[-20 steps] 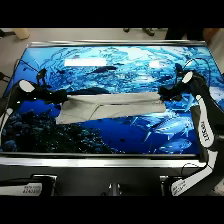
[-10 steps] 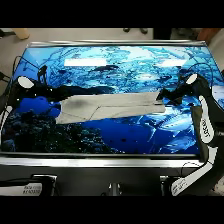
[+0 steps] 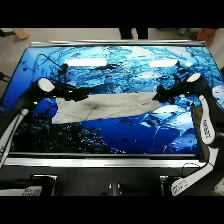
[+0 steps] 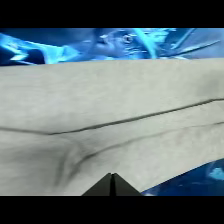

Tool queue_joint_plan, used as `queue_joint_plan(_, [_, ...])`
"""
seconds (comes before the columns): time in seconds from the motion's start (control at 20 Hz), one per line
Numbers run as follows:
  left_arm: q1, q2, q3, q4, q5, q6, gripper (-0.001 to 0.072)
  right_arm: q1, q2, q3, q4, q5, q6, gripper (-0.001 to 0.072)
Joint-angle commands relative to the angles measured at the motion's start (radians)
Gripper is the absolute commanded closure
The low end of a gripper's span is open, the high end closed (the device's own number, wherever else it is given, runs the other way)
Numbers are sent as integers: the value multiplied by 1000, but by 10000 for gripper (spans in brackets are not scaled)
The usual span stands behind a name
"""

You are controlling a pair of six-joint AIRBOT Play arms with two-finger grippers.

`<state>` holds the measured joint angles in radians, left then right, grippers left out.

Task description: Fold the shirts.

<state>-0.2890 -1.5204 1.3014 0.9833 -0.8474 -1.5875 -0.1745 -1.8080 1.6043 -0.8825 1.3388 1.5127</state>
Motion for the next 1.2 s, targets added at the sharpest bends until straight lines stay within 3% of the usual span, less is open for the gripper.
queue_joint_plan(0.0, [-126,-114,1,-162,159,-29,681,14,205,0,56,106,-5,683])
queue_joint_plan(0.1, [-196,-207,2,-312,213,-22,681,42,344,0,39,151,29,682])
queue_joint_plan(0.35, [-385,-365,43,-780,284,195,681,137,551,0,12,227,82,681])
queue_joint_plan(0.45, [-418,-412,108,-862,289,284,681,148,579,0,27,206,92,681])
queue_joint_plan(0.55, [-388,-394,137,-857,283,315,683,148,573,-1,34,169,96,681])
queue_joint_plan(0.65, [-308,-323,137,-743,225,327,684,148,537,-1,63,110,98,681])
queue_joint_plan(0.75, [-198,-208,137,-525,134,283,684,161,468,-1,148,53,92,681])
queue_joint_plan(0.95, [51,94,137,-27,73,51,684,346,290,0,254,-124,52,681])
queue_joint_plan(1.15, [268,326,137,61,-26,16,683,589,70,0,440,-345,-6,680])
